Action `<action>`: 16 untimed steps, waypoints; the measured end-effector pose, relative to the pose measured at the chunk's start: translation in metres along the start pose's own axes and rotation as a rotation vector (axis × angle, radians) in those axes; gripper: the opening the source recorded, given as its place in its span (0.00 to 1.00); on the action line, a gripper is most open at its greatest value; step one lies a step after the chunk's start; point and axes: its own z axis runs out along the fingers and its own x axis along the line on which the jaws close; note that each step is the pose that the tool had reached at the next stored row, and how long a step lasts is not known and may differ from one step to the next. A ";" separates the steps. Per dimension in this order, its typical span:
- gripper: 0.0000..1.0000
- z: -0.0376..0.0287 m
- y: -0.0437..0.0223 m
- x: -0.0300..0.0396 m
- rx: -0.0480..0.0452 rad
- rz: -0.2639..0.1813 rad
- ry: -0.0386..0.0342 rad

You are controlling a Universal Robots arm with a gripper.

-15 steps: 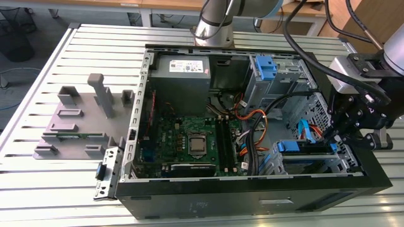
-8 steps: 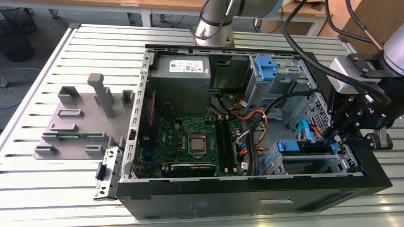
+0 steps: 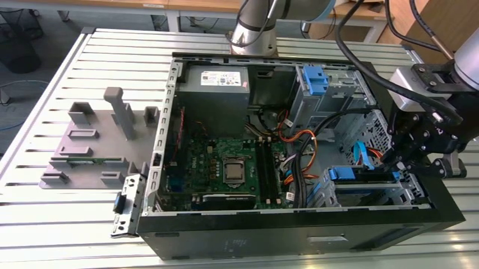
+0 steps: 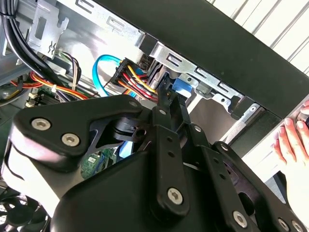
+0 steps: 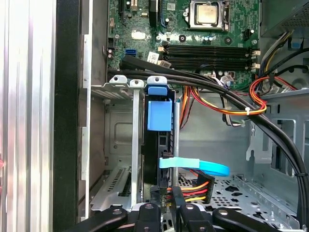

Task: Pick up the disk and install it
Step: 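Insert the second disk wire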

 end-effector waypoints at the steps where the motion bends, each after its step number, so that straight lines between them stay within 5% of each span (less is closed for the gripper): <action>1: 0.24 0.0003 0.0001 0.0000 0.0000 0.000 -0.0001; 16: 0.24 0.0046 0.0043 0.0001 0.0000 0.000 0.0015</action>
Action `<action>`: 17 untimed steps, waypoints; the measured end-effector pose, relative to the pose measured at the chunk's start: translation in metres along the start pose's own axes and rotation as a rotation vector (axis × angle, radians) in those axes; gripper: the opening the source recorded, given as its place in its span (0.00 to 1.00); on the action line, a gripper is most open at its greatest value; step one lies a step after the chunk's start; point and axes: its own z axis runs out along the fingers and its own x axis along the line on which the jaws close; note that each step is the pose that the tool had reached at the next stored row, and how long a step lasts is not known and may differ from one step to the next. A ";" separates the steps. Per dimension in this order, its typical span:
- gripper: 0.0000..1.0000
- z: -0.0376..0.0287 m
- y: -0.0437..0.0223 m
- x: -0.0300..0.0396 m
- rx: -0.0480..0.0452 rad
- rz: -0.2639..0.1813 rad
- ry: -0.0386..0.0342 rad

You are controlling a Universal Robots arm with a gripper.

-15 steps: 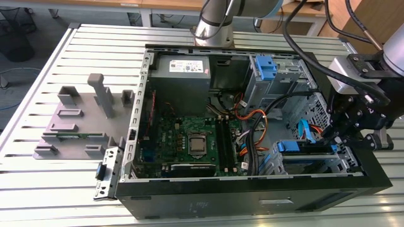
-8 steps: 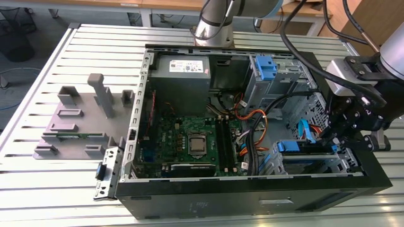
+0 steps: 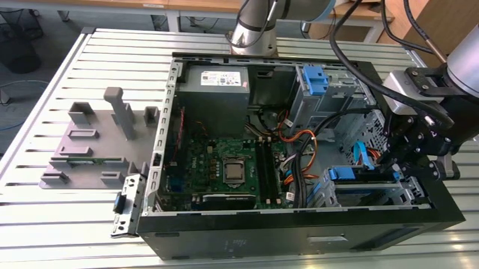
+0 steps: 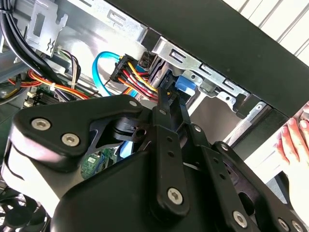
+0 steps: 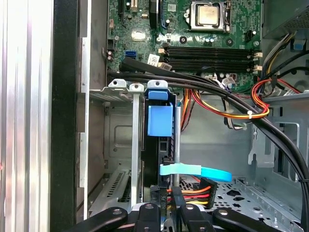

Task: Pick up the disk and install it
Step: 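Insert the second disk wire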

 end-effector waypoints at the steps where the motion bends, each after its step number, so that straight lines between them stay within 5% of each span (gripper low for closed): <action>1: 0.24 0.0000 0.0000 0.0000 0.0000 0.000 -0.0001; 12: 0.16 -0.0001 0.0001 0.0000 0.0000 0.000 -0.0003; 17: 0.16 -0.0052 0.0000 -0.0001 0.0000 0.000 -0.0003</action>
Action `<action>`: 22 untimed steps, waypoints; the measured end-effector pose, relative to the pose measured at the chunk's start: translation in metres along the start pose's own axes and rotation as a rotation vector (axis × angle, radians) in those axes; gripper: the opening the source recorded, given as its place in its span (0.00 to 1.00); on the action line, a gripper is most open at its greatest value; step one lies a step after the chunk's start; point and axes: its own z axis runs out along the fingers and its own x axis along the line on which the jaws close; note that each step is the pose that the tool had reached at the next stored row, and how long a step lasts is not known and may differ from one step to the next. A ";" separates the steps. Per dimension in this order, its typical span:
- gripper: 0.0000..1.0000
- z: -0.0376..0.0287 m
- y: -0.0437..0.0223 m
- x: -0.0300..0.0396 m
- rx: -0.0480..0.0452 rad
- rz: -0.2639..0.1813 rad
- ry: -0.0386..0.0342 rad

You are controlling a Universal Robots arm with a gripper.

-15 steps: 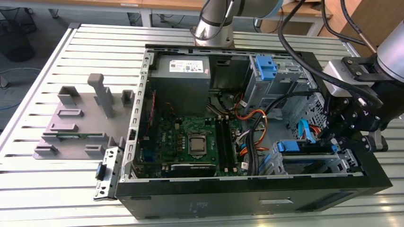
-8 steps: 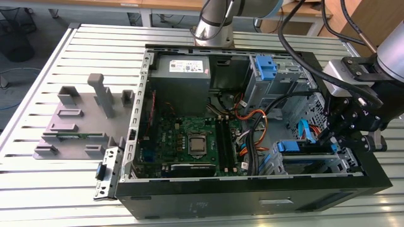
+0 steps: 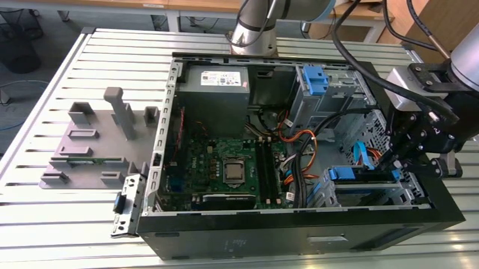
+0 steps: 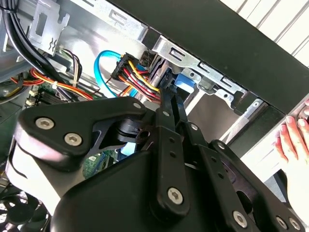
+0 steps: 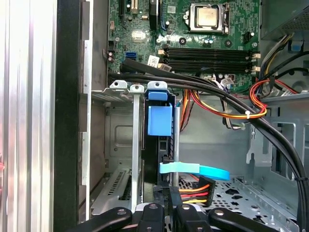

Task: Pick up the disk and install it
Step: 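Insert the second disk wire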

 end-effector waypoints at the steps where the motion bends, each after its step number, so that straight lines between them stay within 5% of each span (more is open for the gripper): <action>1: 0.16 0.0000 0.0000 0.0000 0.0000 0.000 0.0002; 10: 0.16 0.0015 0.0008 -0.0005 0.0003 0.009 0.0004; 13: 0.16 0.0017 0.0006 -0.0006 -0.0107 0.010 0.0005; 22: 0.16 0.0026 0.0015 -0.0005 -0.0113 0.010 0.0002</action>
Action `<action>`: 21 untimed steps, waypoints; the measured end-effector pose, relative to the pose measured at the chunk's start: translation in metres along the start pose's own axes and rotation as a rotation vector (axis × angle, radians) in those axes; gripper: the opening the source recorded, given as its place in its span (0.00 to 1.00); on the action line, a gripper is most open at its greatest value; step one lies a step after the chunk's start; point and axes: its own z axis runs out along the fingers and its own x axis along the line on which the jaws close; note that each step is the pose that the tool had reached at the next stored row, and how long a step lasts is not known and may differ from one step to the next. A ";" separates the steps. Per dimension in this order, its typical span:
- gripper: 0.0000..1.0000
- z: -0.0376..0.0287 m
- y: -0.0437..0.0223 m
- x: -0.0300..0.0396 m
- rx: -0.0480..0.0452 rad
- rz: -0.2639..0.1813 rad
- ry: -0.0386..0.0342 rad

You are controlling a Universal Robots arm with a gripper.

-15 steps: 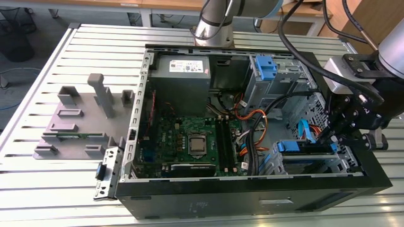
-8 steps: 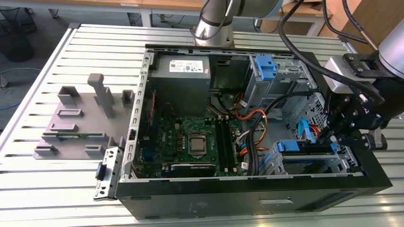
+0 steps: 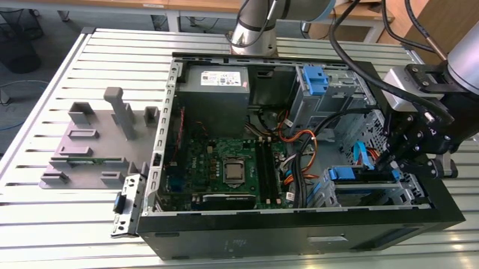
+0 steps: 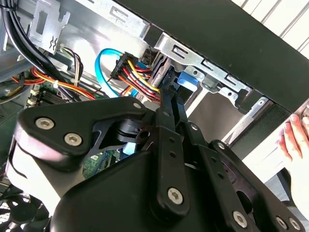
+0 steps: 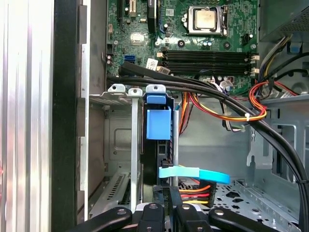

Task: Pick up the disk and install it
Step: 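Insert the second disk wire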

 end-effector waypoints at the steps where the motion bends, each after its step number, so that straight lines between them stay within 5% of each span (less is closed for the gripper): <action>1: 0.16 0.0001 0.0005 0.0000 -0.0001 0.000 0.0000; 21: 0.16 0.0046 0.0026 0.0001 0.0000 0.000 0.0002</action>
